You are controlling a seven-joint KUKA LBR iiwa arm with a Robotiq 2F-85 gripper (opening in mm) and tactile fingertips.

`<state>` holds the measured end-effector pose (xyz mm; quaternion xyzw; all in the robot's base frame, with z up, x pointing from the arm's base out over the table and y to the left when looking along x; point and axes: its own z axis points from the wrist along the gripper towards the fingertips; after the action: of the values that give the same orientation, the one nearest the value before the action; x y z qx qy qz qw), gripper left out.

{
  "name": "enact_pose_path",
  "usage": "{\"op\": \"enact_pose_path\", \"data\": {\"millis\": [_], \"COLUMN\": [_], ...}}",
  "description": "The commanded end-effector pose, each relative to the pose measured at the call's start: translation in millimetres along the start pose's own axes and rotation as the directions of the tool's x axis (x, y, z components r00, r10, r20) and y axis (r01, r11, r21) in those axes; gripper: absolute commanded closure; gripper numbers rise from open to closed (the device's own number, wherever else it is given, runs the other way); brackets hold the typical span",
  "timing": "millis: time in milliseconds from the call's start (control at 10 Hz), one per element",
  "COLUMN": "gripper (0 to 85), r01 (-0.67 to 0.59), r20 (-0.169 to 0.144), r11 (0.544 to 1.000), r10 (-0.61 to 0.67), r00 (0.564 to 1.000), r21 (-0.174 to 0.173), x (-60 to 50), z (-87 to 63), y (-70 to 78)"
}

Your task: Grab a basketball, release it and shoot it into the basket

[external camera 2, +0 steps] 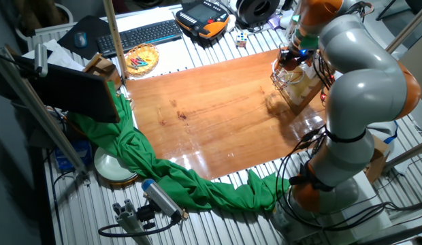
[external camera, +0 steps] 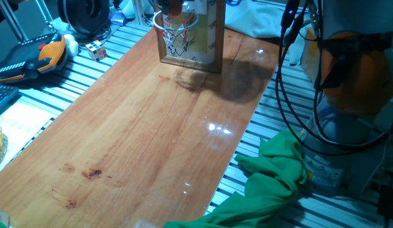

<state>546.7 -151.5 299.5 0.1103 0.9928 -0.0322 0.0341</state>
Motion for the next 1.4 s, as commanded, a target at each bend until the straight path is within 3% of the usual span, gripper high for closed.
{"op": "enact_pose_path", "data": {"millis": [0,900,1300], "gripper": [3.7,6.3,15.7], "r01": [0.0,-0.014,-0.054], "r20": [-0.001,0.004,-0.008], "r11": [1.0,1.0,0.998], "r10": [0.0,0.014,0.053], "r00": [1.0,1.0,0.999], "r21": [-0.001,-0.001,-0.021], "x": [0.4,4.5,12.3], "z": [-0.4,2.4,3.1], "y": [-0.2,6.8,28.3]}}
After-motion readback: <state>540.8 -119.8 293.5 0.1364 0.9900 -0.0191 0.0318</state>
